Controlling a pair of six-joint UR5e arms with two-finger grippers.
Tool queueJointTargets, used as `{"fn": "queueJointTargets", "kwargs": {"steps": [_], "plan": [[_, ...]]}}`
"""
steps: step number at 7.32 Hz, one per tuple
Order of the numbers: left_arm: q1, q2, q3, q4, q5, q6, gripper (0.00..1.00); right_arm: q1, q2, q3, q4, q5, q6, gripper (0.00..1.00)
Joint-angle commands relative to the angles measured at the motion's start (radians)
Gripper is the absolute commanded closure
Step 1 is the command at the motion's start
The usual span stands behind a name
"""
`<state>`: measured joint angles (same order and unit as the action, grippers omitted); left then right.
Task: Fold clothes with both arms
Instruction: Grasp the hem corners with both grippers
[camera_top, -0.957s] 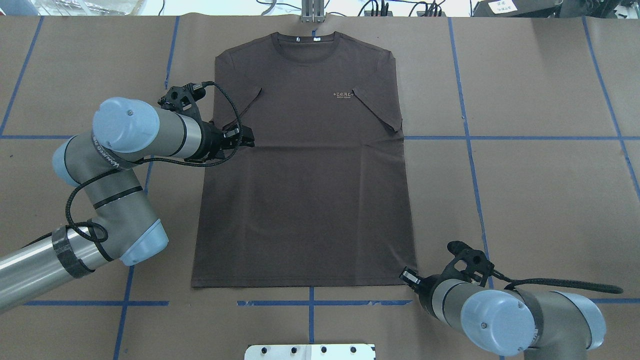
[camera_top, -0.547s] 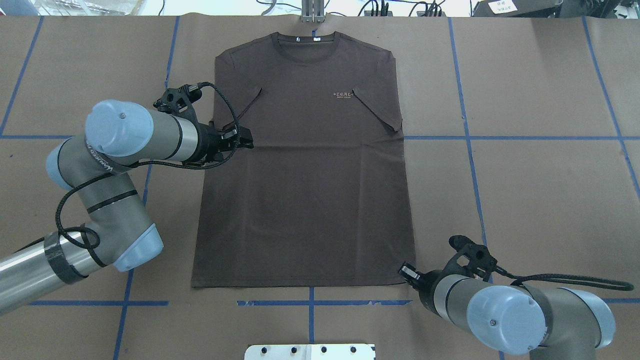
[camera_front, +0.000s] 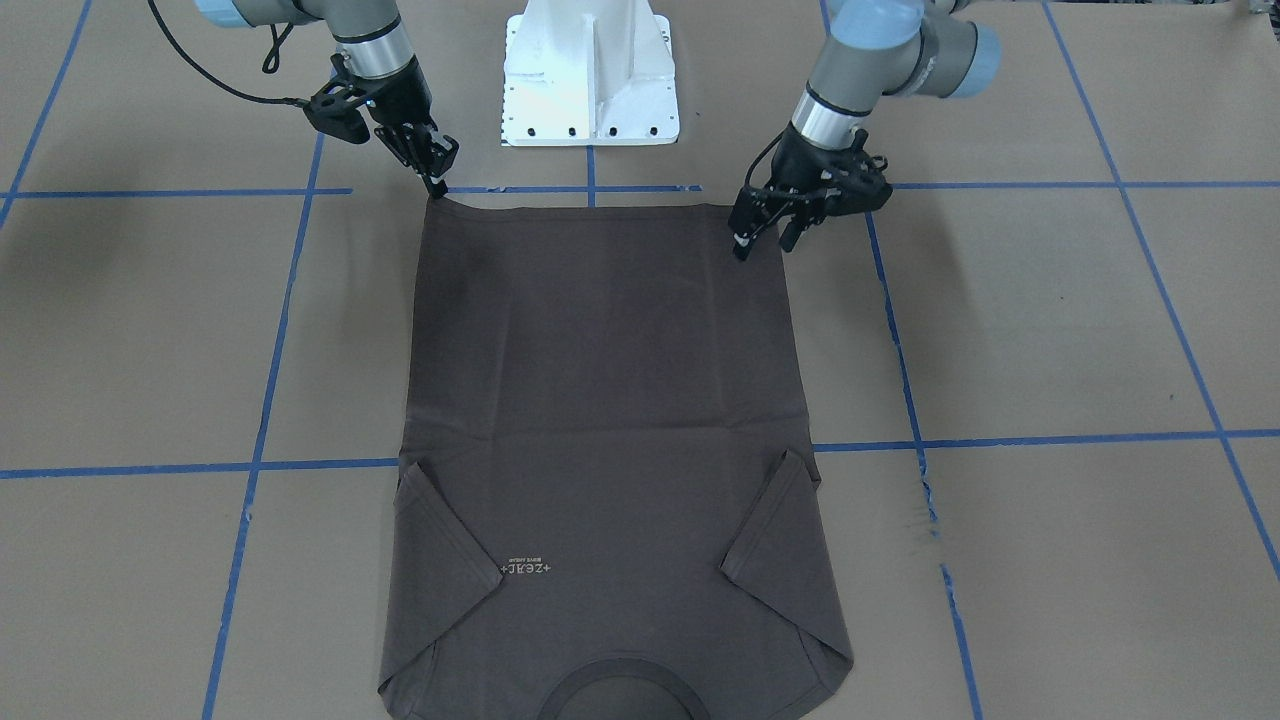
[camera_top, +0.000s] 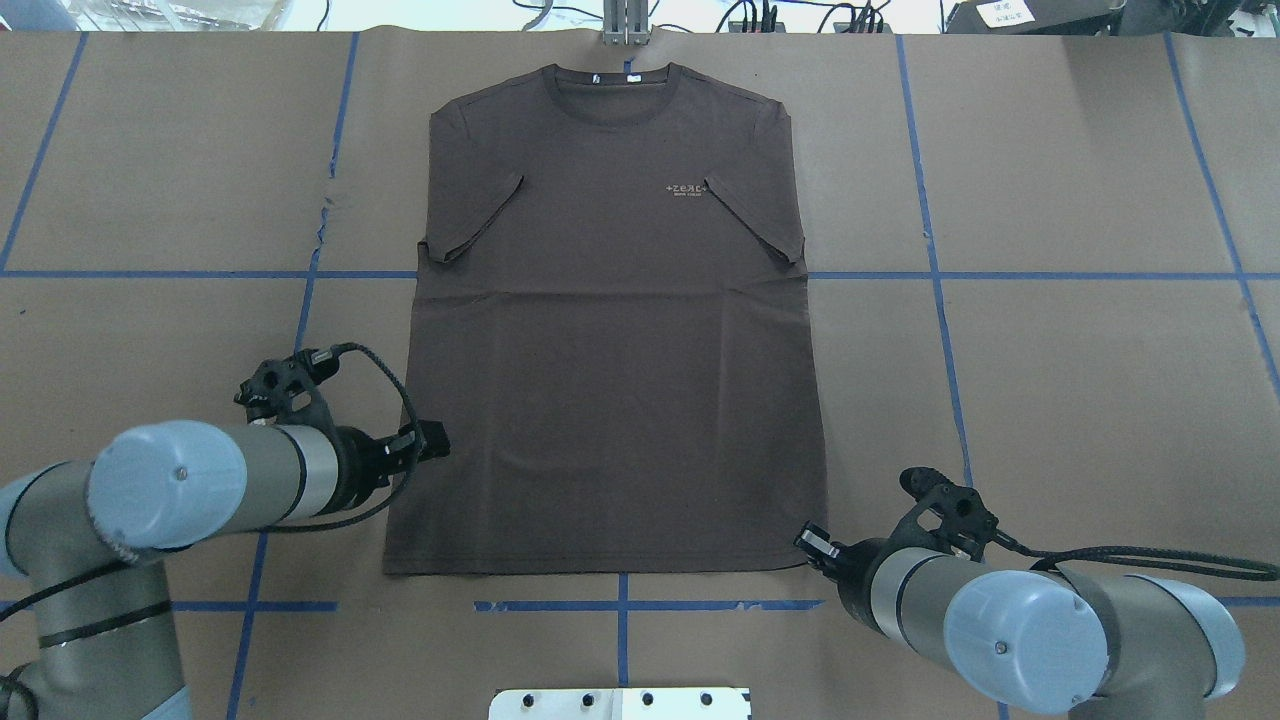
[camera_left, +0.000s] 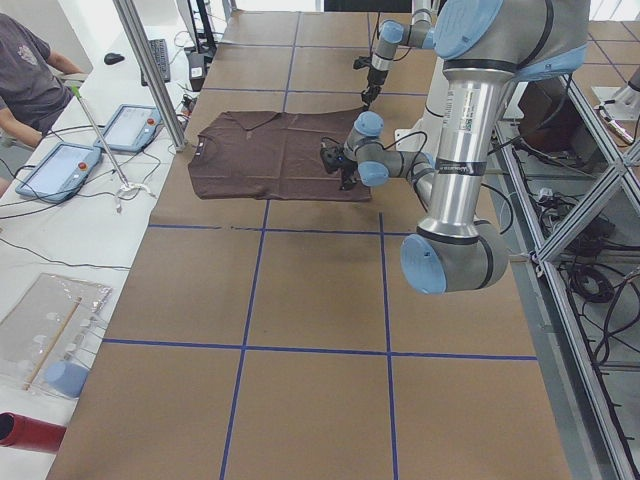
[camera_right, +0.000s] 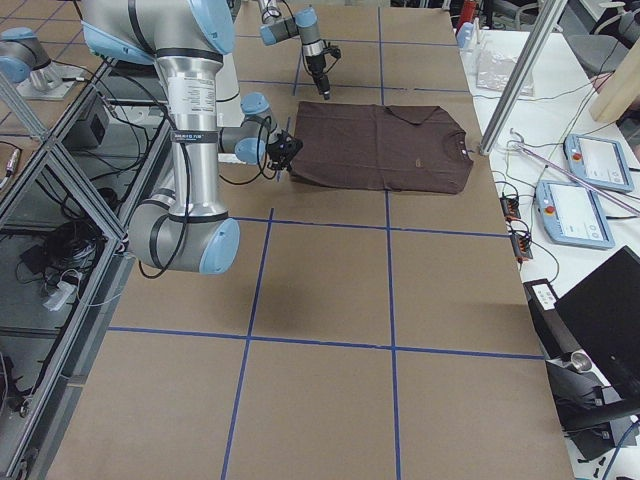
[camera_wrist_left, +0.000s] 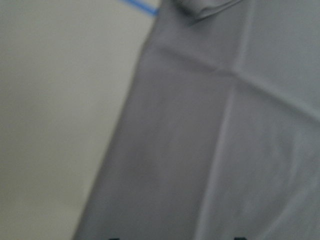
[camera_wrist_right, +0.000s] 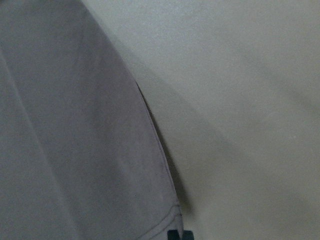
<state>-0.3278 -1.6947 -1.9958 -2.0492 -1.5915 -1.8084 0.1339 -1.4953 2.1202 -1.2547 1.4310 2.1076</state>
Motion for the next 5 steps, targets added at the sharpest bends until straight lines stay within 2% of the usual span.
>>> {"fn": "queueJointTargets", "kwargs": {"steps": [1,5], "plan": [[0.111,0.066,-0.043,0.038,0.08,-0.101,0.23,0.0,0.001,0.0,0.0,0.003,-0.001,1.0],[0.139,0.066,-0.031,0.044,0.082,-0.134,0.3,0.001,0.0,-0.002,0.0,0.009,-0.001,1.0]]}}
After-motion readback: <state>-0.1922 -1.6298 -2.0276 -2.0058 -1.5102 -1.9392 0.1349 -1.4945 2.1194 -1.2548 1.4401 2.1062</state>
